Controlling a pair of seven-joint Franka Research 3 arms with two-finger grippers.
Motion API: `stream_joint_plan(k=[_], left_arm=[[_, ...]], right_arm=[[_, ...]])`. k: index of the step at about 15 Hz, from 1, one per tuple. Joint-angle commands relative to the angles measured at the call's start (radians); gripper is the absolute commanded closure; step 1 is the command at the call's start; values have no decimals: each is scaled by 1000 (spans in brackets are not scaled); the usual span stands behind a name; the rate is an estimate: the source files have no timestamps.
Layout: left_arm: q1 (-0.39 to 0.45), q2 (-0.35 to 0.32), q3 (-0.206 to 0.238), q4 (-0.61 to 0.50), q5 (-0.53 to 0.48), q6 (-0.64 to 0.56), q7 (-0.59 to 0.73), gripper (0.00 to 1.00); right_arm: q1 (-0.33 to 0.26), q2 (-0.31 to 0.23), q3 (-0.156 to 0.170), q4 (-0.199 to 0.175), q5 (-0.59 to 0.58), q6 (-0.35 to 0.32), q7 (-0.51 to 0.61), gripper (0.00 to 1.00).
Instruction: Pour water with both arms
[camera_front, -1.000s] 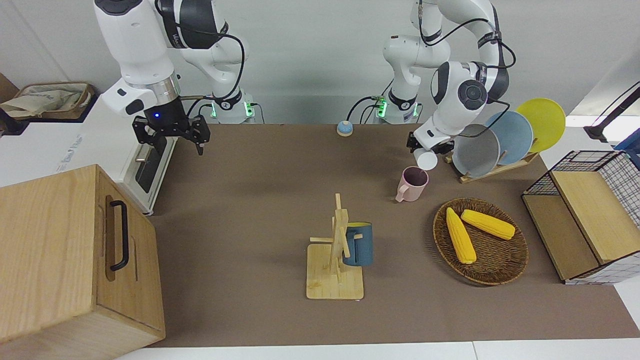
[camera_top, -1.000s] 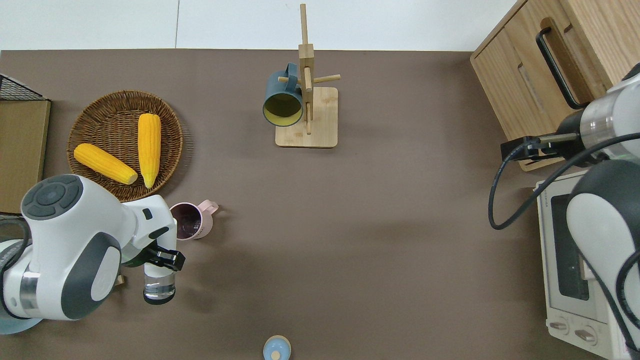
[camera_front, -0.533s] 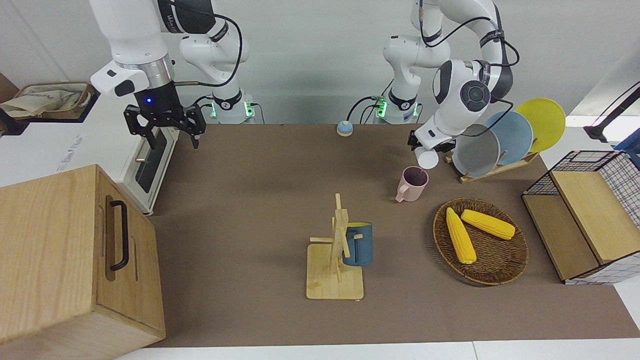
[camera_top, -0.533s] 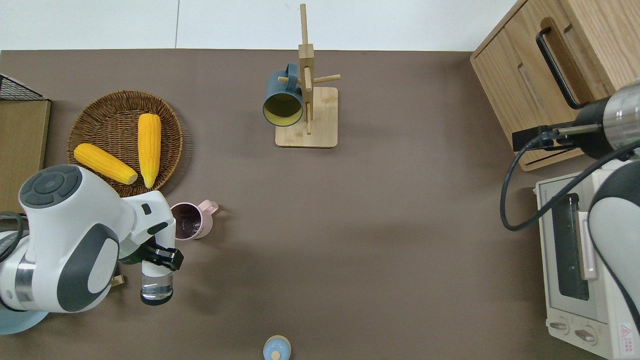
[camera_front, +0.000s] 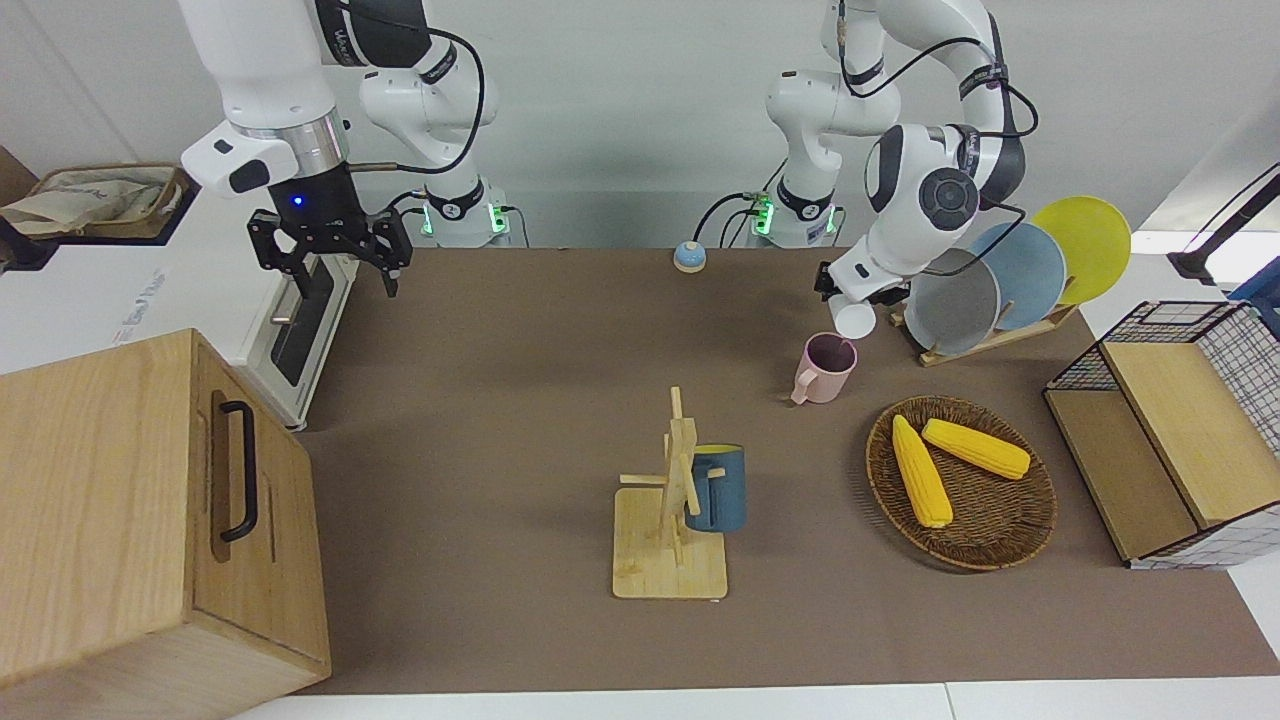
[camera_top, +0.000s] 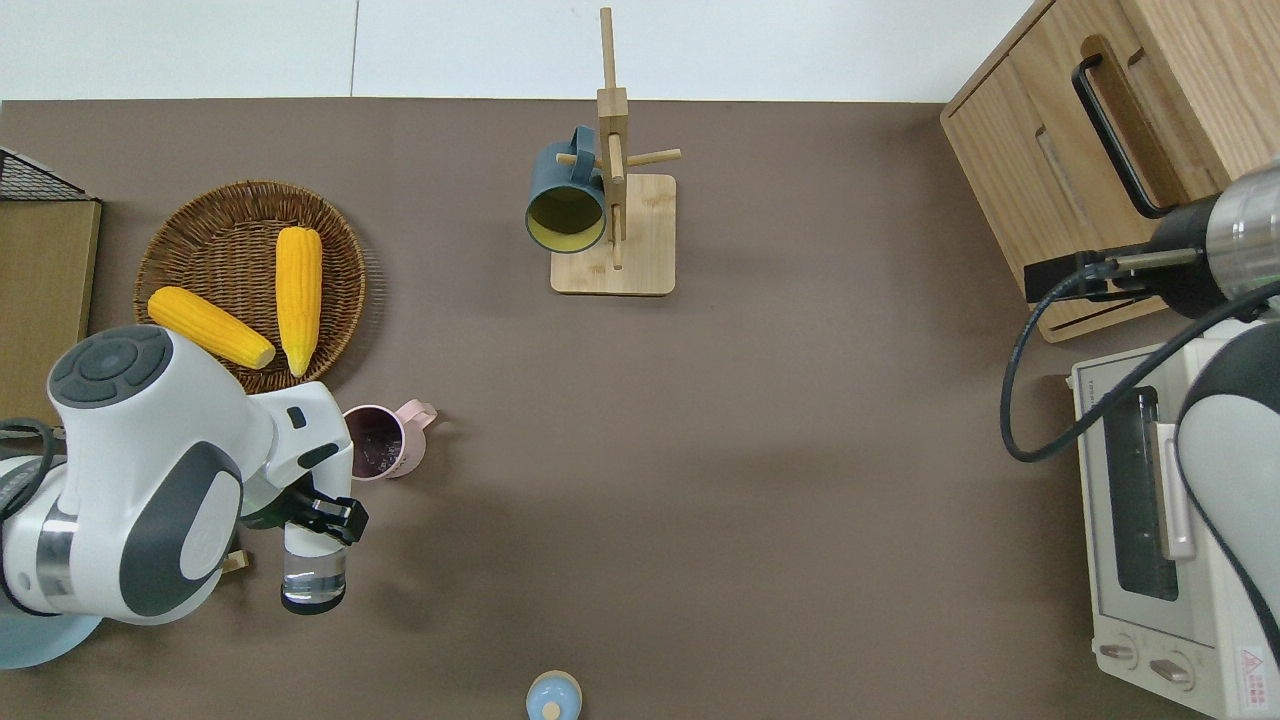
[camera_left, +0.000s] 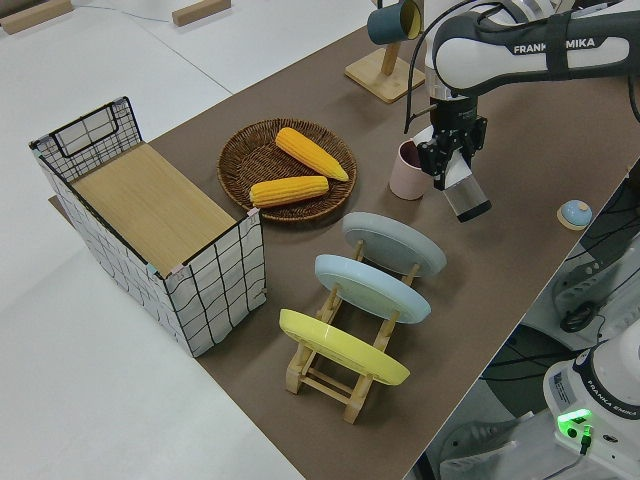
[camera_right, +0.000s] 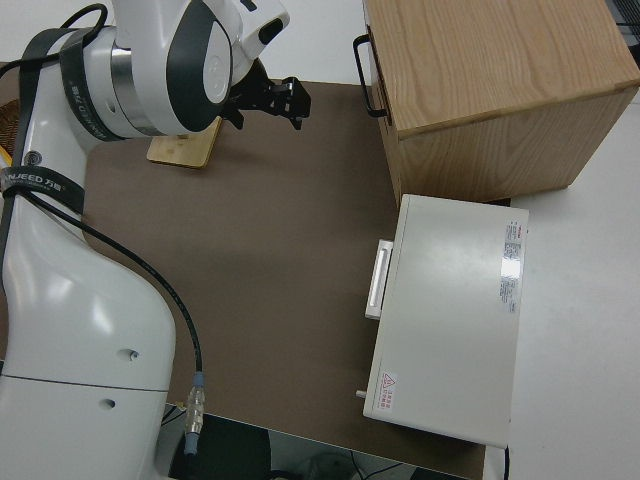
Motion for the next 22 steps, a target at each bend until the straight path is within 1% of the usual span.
stream_joint_plan(k=[1, 3, 13, 22], left_arm=[[-19, 0, 8, 39, 23, -64, -18, 1000], [-18, 0, -3, 39, 23, -67, -20, 1000], [-18, -4, -3, 50, 23, -107, -23, 1000], [-14, -33, -1, 39, 23, -98, -27, 1000]], right_arm=[[-6, -2, 3, 2, 28, -2, 8, 19], [-6, -2, 3, 2, 28, -2, 8, 19], [-6, -2, 3, 2, 28, -2, 8, 19], [-6, -2, 3, 2, 28, -2, 8, 19]])
